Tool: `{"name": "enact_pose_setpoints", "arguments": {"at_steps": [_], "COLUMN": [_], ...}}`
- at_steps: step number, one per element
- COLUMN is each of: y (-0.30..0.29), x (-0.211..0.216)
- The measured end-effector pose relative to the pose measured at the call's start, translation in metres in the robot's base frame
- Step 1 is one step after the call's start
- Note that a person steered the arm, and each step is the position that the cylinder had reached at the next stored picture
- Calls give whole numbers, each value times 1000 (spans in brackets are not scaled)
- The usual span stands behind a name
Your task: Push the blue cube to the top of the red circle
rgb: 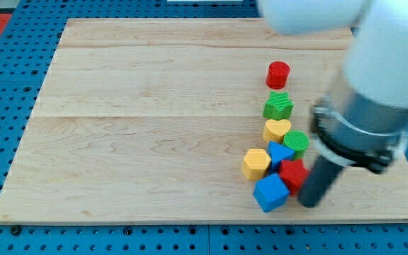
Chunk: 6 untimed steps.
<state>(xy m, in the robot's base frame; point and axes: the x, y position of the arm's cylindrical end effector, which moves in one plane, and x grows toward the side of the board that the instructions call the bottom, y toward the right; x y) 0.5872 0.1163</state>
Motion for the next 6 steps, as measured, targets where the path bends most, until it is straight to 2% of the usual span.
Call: {"name": "enact_pose_setpoints", "arguments": {"at_steps": [2, 3, 4, 5, 6], "y": [-84, -67, -17, -19, -68], "x": [-32, -16, 27, 31, 31]}}
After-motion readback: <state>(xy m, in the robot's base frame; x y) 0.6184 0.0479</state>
